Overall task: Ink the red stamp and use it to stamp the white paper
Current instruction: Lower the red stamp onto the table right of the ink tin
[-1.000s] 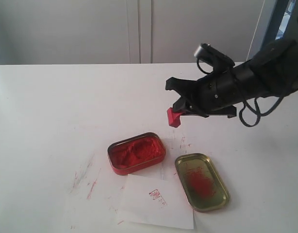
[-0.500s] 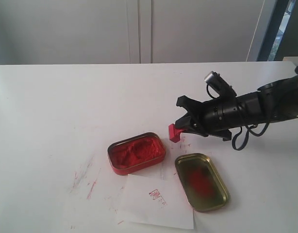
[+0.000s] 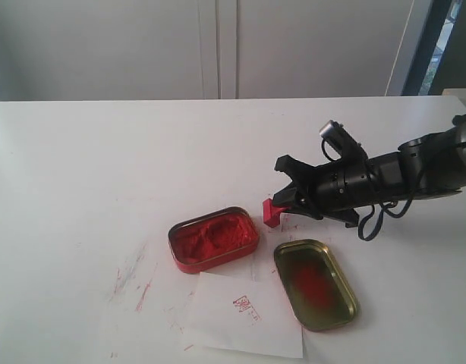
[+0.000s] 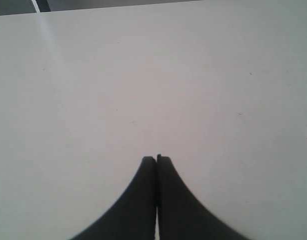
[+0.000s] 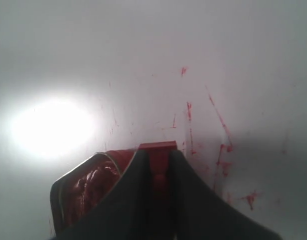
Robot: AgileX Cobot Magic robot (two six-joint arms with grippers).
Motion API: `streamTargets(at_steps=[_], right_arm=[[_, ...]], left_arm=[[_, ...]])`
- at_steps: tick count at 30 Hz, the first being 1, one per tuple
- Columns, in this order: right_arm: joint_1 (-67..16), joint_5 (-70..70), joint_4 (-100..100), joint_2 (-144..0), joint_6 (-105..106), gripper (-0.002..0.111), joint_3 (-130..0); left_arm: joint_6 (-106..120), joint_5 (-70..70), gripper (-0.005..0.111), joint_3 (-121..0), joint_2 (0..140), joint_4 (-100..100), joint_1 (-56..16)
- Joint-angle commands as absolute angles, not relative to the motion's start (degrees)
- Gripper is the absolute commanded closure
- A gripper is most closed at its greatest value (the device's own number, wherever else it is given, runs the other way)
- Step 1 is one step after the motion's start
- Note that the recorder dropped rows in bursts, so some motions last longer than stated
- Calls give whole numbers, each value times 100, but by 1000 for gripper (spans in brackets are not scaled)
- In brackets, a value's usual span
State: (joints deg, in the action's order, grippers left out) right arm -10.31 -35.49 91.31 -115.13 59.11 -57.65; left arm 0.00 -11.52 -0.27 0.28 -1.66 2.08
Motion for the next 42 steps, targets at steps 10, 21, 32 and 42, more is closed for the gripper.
streamTargets(at_steps=[10, 21, 32, 42], right_arm=[[-969, -3531, 9169, -11503, 5861, 108, -5744], [-969, -3468, 9169, -11503, 5834, 95, -5744], [-969, -3464, 9156, -11503, 5800, 81, -5744], [-969, -3364, 9132, -11503, 5649, 70, -5744]], left_arm=[[0, -1157, 107, 0, 0, -173, 219], [0, -1157, 107, 0, 0, -173, 219], [0, -1157, 107, 0, 0, -173, 219], [0, -1157, 107, 0, 0, -173, 219]])
